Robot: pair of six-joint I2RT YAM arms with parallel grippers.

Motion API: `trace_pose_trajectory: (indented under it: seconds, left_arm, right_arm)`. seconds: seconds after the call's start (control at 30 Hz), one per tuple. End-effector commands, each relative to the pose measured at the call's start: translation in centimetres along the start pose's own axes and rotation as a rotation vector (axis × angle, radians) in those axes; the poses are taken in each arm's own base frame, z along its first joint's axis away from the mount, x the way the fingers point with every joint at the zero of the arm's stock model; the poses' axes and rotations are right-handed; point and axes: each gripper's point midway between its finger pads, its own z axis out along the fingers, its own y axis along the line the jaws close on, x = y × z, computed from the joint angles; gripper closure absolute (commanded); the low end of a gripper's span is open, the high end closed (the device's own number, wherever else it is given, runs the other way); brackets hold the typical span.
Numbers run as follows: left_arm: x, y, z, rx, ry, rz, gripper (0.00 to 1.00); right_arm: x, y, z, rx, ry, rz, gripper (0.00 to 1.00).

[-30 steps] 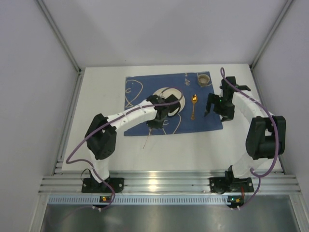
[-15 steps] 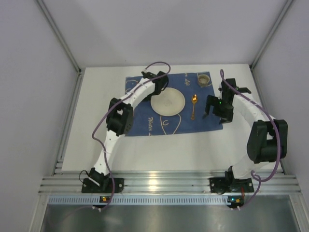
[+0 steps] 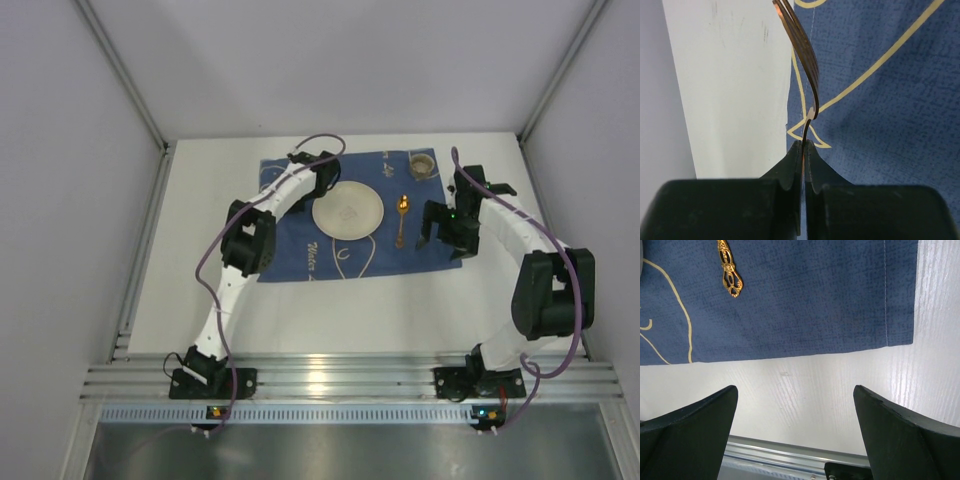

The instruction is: Set the dinner table for one person

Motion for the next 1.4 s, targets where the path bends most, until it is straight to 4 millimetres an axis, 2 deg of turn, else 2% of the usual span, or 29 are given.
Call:
trace_pose_trajectory:
  seconds: [0.0,0.23,0.37,0.5,0.53,0.67,0.7,0.83,0.97,1.03,1.17,1.37]
  left_arm:
    - [-0.5,-1.4,-0.8,0.088,0.014,-0.054,1.0]
    - [1.2,-3.4,-0.9,0.187,0.125,-0.061,1.0]
    - [1.4,-3.1,-1.5,0.208,0.158,-0.08,1.0]
    - [0.8,-1.2,-2.4,0.187,0.142,-0.081,1.0]
    - [0.5,0.3,-2.6,0.134,0.118,-0.073,1.0]
    - [-0.4,4.5,-3.3,0.006,0.042,-0.044,1.0]
    - [-1.0,5.5,-3.9,0.0,0.019,-0.054,1.0]
    - [-1.9,7.0,-5.8,-0.014,-0.036,-0.047,1.0]
    - [-0.3,5.9,-6.0,0.006,0.005,-0.03,1.0]
    - [0.6,4.5,-5.7,0.052,0.054,-0.021,1.0]
    - [1.3,2.1,-6.0,0.132,0.096,-0.039,1.0]
    - [2.4,-0.8,-4.0,0.147,0.137,-0.024,1.0]
  right_arm:
    - [-0.7,0.7,-1.1,-0.014,-0.048,-0.019,0.0]
    - [-0.2,0.3,-0.8,-0.002,-0.041,-0.021,0.0]
    - [-0.2,0.3,-0.8,-0.003,-0.04,-0.023,0.0]
    - [-0.1,0.2,-0.7,0.0,-0.04,-0.021,0.0]
    - [0.0,0.2,-0.6,0.0,-0.038,-0.022,0.0]
    - [0.1,0.1,-0.4,0.001,-0.036,-0.017,0.0]
    - [0.1,0.1,-0.3,0.0,-0.037,-0.017,0.0]
    - [0.4,0.0,0.3,-0.002,-0.022,-0.013,0.0]
    - [0.3,0.0,0.5,-0.001,-0.014,-0.015,0.0]
    - [0.2,0.0,0.6,-0.001,-0.011,-0.013,0.0]
    - [0.4,-0.1,0.7,0.001,-0.006,-0.015,0.0]
    - [0.6,-0.2,0.7,0.004,-0.006,-0.018,0.0]
